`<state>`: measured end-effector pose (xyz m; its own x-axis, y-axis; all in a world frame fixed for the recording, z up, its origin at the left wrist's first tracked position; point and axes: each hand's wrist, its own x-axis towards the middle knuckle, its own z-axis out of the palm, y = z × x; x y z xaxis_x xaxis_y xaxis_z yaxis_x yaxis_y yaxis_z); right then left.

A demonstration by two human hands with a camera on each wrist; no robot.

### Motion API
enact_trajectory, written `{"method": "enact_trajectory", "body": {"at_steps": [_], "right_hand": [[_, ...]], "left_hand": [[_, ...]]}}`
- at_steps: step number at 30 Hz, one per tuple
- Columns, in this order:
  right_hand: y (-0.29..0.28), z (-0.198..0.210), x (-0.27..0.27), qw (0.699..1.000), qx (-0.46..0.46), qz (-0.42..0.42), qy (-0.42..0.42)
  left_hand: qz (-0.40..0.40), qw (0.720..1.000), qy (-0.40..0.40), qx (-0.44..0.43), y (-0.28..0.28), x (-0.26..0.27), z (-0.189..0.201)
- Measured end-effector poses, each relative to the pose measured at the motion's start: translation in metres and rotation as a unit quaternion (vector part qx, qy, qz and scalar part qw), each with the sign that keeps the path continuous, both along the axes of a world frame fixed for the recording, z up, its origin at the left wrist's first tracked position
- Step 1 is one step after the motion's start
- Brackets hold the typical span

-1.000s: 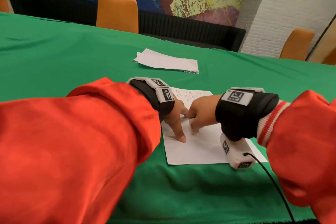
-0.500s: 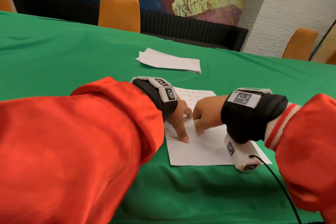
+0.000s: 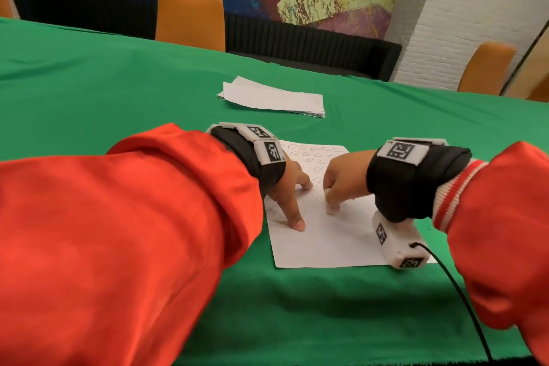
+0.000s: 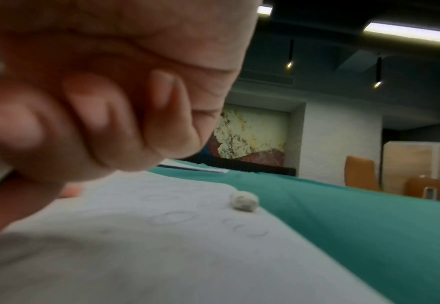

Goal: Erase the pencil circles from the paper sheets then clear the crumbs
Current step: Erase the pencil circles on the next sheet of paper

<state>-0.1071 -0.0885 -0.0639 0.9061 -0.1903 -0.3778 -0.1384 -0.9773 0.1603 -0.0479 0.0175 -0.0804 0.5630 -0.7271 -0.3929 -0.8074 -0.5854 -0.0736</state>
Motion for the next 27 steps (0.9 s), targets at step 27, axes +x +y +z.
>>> {"method": "enact_trajectory", "body": {"at_steps": [27], "right_hand": [[-0.002, -0.003, 0.0, 0.999, 0.034, -0.013, -0.01]], "left_hand": [[0.001, 1.0, -0.003, 0.008, 0.0, 0.001, 0.0]]}}
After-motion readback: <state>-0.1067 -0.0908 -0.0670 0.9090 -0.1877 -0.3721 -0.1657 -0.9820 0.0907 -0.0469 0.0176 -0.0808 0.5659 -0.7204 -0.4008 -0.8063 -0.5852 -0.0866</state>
